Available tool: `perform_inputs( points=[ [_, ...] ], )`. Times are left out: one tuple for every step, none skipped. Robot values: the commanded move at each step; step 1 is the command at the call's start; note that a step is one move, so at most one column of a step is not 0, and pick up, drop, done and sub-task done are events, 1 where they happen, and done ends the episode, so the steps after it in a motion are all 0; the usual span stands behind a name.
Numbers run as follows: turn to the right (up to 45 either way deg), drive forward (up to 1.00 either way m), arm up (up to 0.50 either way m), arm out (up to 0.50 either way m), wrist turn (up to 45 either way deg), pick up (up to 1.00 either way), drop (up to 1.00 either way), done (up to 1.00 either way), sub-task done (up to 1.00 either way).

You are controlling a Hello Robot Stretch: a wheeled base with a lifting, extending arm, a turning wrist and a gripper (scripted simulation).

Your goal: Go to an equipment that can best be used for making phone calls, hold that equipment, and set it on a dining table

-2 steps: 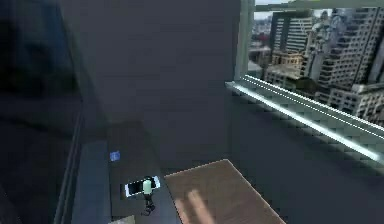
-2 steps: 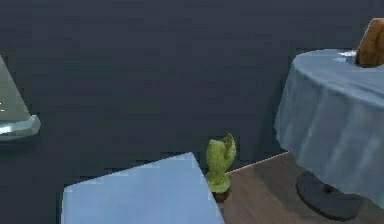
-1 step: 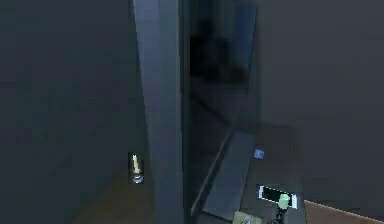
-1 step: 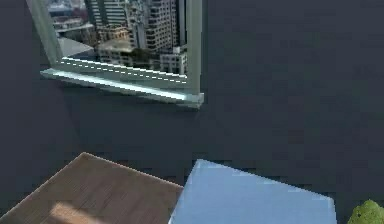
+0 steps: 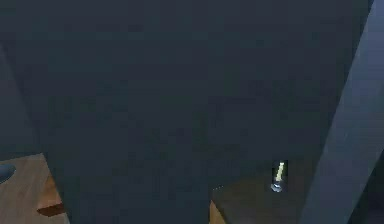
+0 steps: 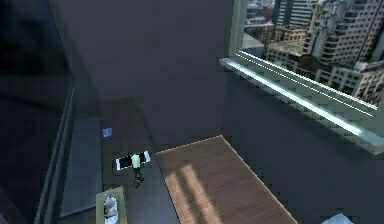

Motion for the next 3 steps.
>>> perform_inputs(
  points=[
    [-15.0, 0.00, 0.00, 0.00, 0.0, 0.00, 0.00, 0.00, 0.00],
    [0.0, 0.00, 0.50, 0.00, 0.0, 0.00, 0.00, 0.00, 0.00],
    [0.0, 0.00, 0.28, 0.00, 0.0, 0.00, 0.00, 0.00, 0.00]
  ],
)
